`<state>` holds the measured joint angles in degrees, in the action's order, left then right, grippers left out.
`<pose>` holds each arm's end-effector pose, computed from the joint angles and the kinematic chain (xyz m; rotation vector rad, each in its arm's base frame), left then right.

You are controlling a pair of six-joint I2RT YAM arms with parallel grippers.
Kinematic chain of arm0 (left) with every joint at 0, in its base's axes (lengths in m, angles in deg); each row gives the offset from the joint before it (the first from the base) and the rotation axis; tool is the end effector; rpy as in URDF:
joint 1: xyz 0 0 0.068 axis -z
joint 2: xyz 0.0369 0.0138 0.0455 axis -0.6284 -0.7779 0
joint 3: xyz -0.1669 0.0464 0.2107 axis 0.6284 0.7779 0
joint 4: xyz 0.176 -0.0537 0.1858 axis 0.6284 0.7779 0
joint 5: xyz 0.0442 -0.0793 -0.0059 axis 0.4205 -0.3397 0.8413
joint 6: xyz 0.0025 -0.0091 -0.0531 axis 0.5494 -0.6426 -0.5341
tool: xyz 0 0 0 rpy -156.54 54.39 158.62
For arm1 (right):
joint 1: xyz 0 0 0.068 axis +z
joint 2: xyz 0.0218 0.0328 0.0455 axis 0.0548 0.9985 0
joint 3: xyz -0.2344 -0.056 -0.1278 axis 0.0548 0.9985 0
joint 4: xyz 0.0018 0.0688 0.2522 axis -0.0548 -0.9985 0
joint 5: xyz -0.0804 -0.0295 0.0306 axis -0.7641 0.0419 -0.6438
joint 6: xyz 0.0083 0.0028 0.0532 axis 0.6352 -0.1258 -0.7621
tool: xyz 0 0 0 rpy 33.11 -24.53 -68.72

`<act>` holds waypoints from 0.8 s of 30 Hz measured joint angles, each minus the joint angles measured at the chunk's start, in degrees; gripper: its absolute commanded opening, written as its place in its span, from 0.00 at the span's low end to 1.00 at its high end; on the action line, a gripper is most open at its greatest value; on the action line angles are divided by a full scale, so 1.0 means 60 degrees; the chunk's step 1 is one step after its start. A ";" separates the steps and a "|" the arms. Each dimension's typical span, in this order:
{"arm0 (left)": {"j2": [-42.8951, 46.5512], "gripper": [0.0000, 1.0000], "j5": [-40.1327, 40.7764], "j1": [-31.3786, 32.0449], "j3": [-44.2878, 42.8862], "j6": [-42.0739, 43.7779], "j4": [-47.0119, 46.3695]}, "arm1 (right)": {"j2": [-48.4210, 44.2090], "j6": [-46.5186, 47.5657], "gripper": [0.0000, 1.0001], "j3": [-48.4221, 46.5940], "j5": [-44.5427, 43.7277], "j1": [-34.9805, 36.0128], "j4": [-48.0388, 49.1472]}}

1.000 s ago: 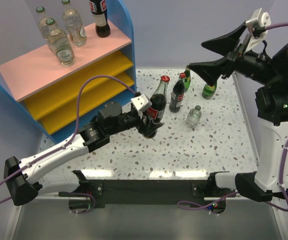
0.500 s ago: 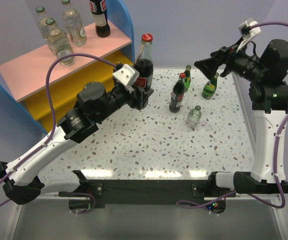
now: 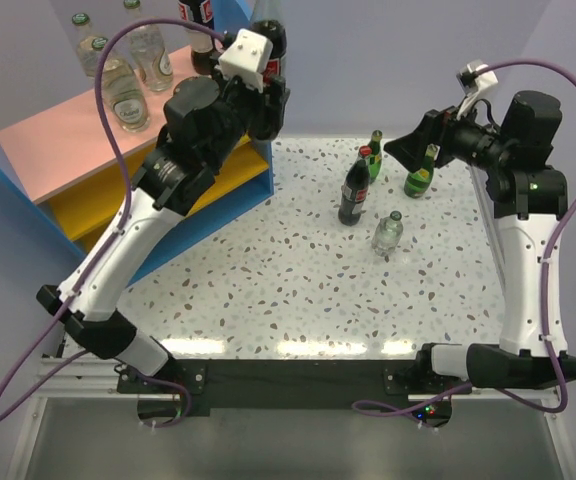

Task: Place and organize the beverage onto the shelf
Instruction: Place the drink on the shelf.

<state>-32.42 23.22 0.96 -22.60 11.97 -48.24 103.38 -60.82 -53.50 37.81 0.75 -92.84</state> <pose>0.2409 -0.1898 0.5414 0.3317 1.4471 -0.3564 0.2392 0.0145 0.5099 -0.4327 1.7299 0.6955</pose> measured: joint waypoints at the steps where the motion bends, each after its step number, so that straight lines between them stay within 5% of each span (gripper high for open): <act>1: -0.0346 0.00 0.0095 -0.0047 -0.0565 0.0047 0.0240 | 0.0000 0.0033 0.98 0.0051 0.0000 -0.0004 -0.0026; 7: -0.1676 0.00 0.0302 -0.0379 -0.2645 0.0178 0.0539 | 0.0000 0.0186 0.98 0.0091 0.0000 -0.0047 -0.0087; 24: -0.2106 0.00 0.0732 -0.2120 -0.3337 0.0062 0.0419 | 0.0000 0.0262 0.98 0.0270 0.0011 -0.0069 -0.0295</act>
<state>-45.06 27.61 -11.76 -42.62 12.35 -45.73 103.38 -59.25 -51.88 37.88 0.33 -94.61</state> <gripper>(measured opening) 0.699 0.982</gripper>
